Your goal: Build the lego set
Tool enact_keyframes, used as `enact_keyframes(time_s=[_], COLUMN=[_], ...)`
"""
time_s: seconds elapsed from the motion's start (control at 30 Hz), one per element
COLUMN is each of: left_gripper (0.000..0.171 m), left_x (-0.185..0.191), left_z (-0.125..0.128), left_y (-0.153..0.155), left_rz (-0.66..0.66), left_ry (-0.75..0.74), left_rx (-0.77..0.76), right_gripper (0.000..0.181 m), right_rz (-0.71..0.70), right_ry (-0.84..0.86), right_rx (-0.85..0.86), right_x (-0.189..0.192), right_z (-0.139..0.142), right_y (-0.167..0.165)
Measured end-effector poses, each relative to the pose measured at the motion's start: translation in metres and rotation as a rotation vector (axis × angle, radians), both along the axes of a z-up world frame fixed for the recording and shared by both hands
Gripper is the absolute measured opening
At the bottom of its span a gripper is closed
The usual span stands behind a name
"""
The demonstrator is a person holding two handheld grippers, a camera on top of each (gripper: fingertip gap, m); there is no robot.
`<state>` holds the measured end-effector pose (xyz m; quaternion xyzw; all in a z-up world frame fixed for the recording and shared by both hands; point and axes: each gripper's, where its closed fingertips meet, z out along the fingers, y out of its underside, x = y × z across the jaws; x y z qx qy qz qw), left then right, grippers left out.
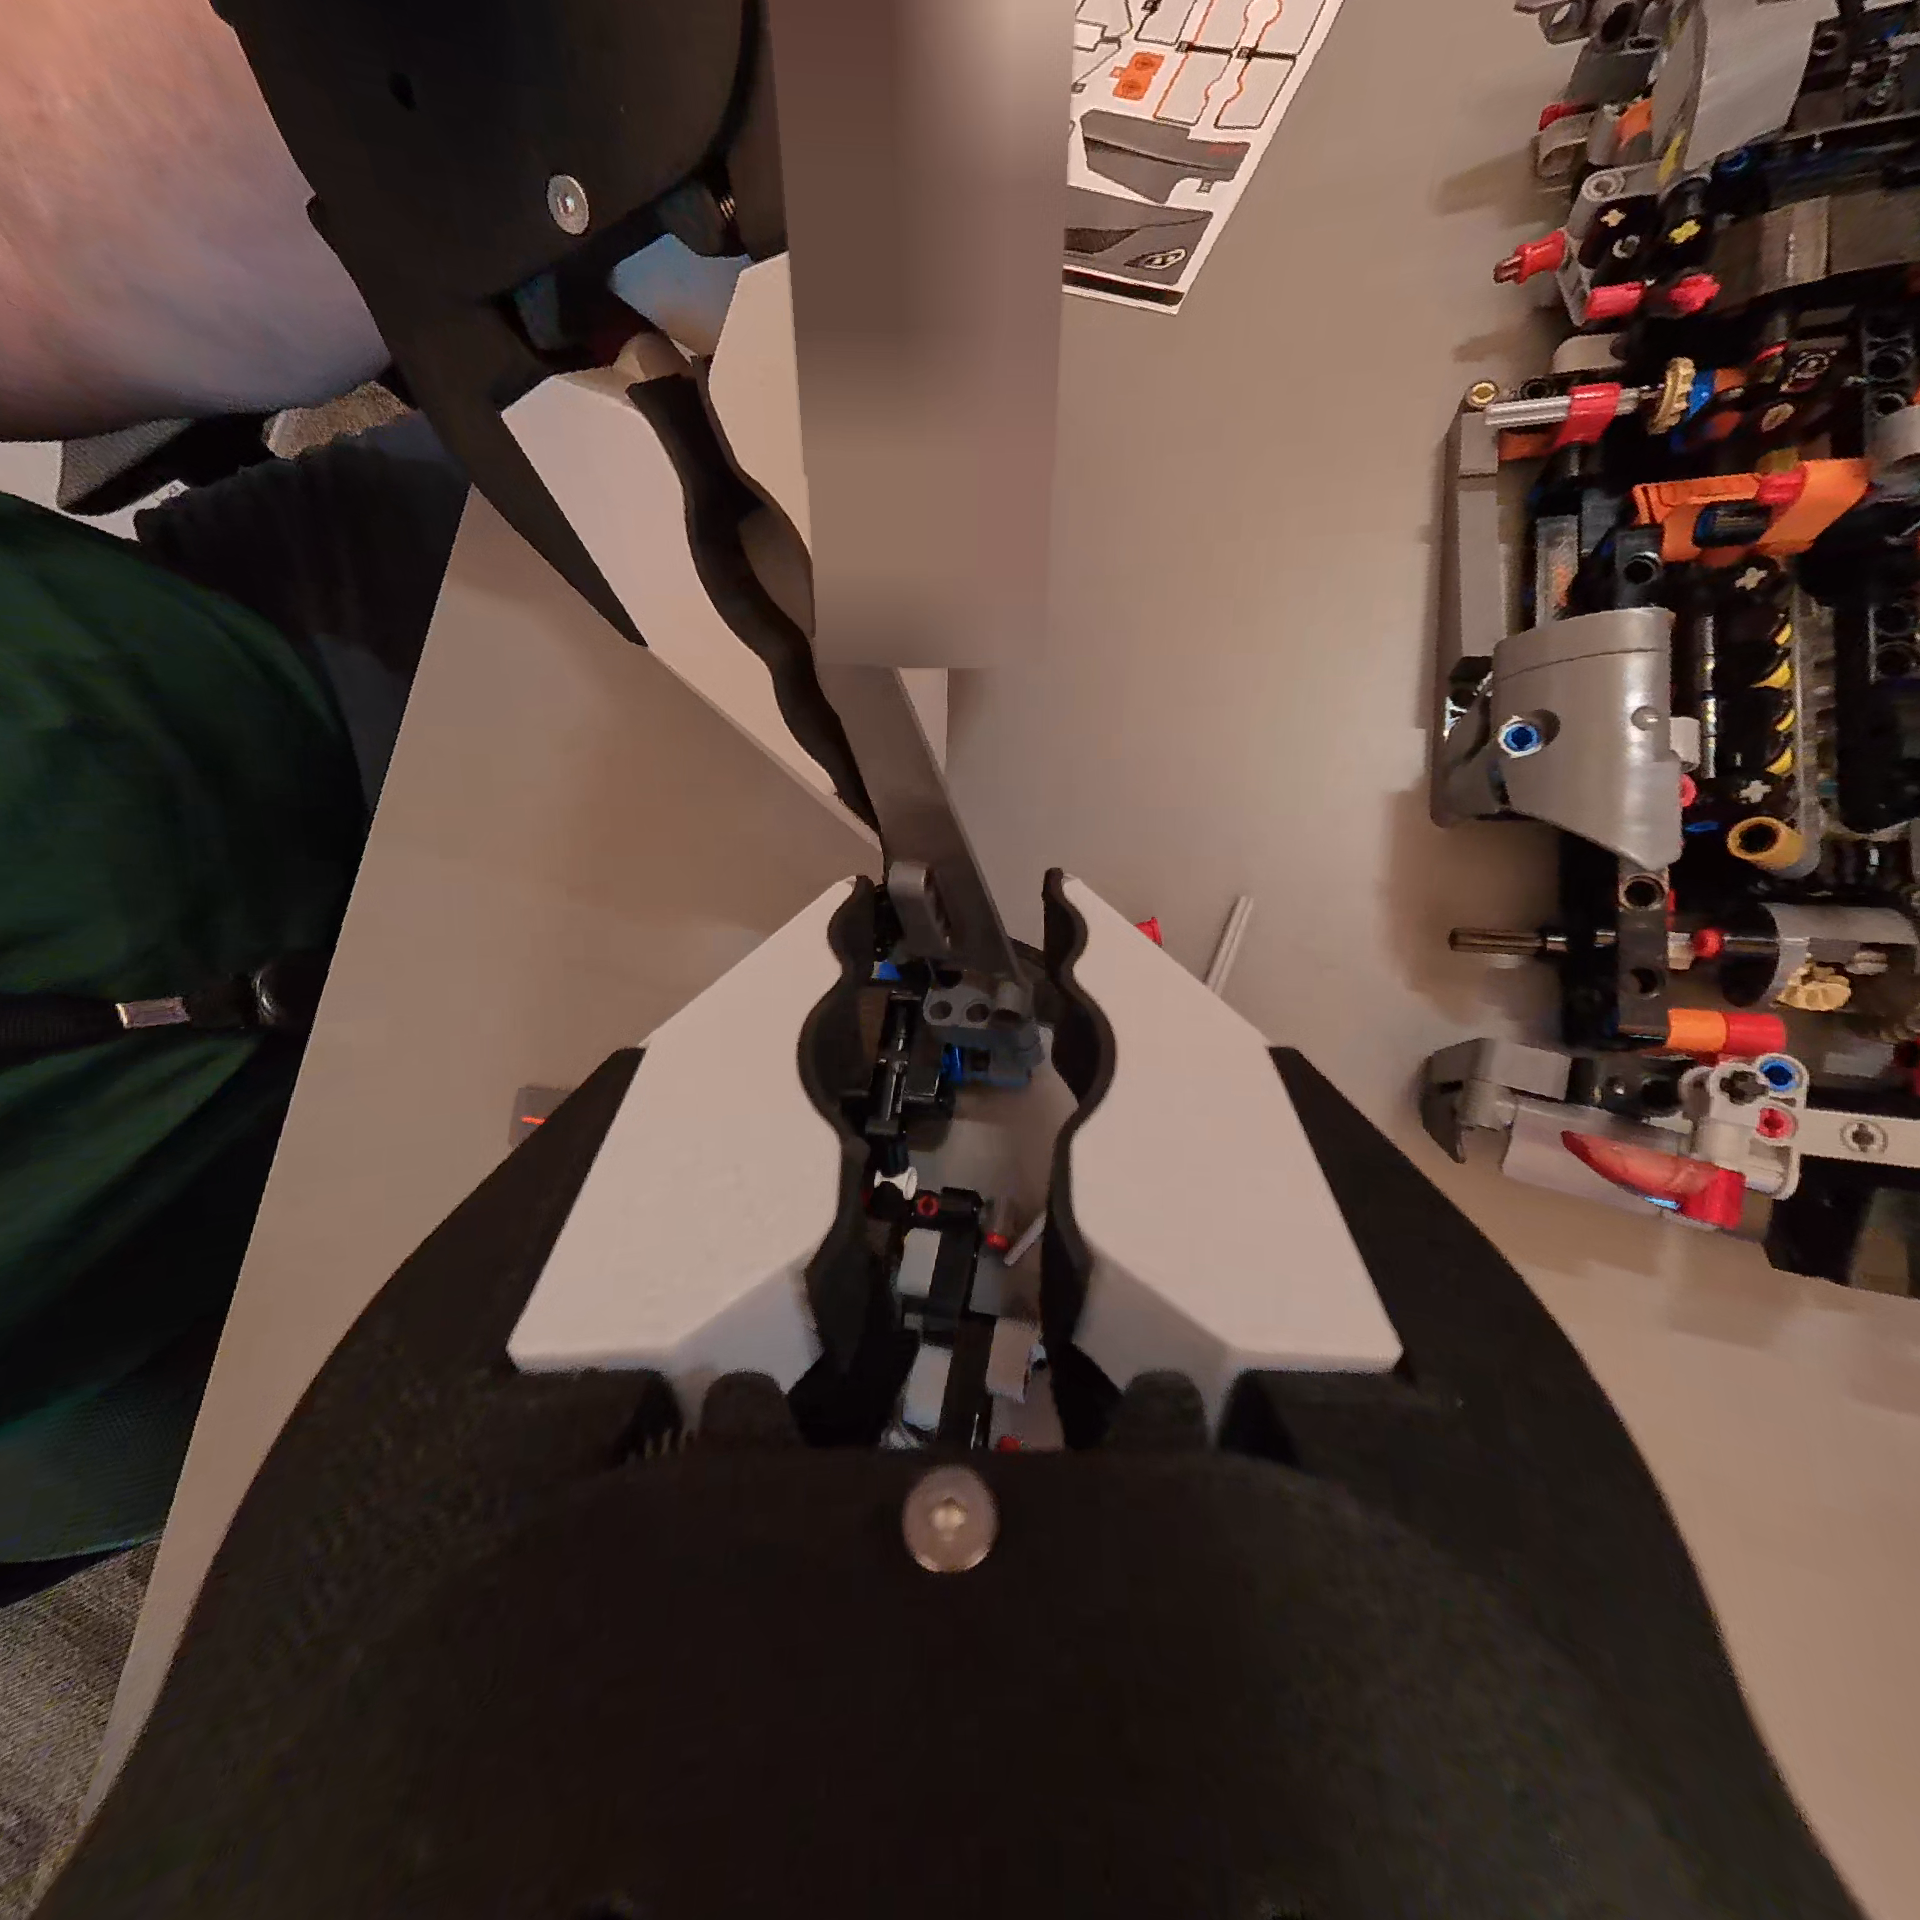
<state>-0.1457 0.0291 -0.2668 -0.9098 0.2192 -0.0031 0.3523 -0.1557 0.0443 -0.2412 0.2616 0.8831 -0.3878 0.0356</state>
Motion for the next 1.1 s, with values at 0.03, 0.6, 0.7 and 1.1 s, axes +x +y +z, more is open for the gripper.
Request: enact_keyframes(time_s=[0.03, 0.6, 0.7, 1.1], left_gripper=[0.0, 0.0, 0.0, 0.0], left_x=[0.0004, 0.0013, 0.0006, -0.0009], left_z=[0.0, 0.0031, 0.0043, 0.0071], left_y=[-0.0003, 0.0054, 0.0065, 0.0079], left_rz=[-0.007, -0.052, -0.052, -0.086], left_ry=[0.001, -0.013, -0.025, -0.025], left_rx=[-0.004, -0.014, -0.01, -0.017], right_gripper=[0.03, 0.028, 0.028, 0.025], right_rz=[0.002, 0.014, 0.018, 0.041], right_ry=[-0.003, -0.047, -0.056, -0.084], right_rx=[-0.004, -0.076, -0.083, -0.116], right_x=[0.0002, 0.0001, 0.0008, 0.0032], right_z=[-0.0001, -0.0007, -0.0013, -0.0018], right_y=[-0.0002, 0.0012, 0.0006, 0.0])
